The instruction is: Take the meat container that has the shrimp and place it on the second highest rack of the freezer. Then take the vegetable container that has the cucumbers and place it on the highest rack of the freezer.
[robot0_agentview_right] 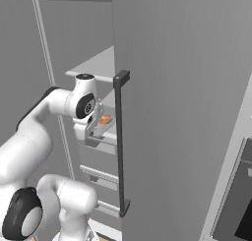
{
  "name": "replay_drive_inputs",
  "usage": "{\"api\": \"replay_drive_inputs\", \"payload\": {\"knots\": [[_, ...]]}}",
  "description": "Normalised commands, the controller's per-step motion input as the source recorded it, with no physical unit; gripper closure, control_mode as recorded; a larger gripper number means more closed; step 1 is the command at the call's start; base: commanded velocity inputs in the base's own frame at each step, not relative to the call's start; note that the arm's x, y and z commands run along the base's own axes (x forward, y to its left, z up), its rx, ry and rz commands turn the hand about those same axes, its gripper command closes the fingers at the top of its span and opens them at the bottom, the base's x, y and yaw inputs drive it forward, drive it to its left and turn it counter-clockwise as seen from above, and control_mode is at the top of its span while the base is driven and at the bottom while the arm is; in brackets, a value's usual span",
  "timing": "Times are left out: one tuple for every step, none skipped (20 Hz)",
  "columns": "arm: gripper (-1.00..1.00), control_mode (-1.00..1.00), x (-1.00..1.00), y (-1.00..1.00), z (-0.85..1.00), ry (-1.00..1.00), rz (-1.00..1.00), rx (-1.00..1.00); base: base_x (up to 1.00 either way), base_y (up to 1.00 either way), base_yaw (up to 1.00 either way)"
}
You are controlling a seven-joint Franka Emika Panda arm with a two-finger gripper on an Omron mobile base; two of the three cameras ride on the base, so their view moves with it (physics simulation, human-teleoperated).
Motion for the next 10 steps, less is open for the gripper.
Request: {"api": "replay_drive_inputs", "payload": {"knots": [[1.00, -1.00, 0.63, 0.00, -0.38, 0.00, -0.05, -0.05, 0.00, 0.00, 0.00], [1.00, -1.00, 0.64, 0.00, -0.41, 0.00, -0.05, -0.07, 0.00, 0.00, 0.00], [1.00, -1.00, 0.66, 0.02, -0.46, 0.00, -0.04, -0.10, 0.00, 0.00, 0.00], [1.00, -1.00, 0.64, 0.00, -0.49, -0.01, -0.04, -0.11, 0.00, 0.00, 0.00], [1.00, -1.00, 0.51, 0.00, -0.49, -0.03, -0.03, -0.15, 0.00, 0.00, 0.00], [1.00, -1.00, 0.38, 0.00, -0.46, -0.05, -0.02, -0.19, 0.00, 0.00, 0.00], [1.00, -1.00, 0.34, 0.00, -0.49, -0.05, -0.02, -0.19, 0.00, 0.00, 0.00], [1.00, -1.00, 0.29, 0.00, -0.54, -0.08, -0.01, -0.21, 0.00, 0.00, 0.00], [1.00, -1.00, 0.31, 0.00, -0.54, -0.07, 0.00, -0.21, 0.00, 0.00, 0.00], [1.00, -1.00, 0.31, 0.00, -0.42, -0.09, 0.00, -0.17, 0.00, 0.00, 0.00]]}}
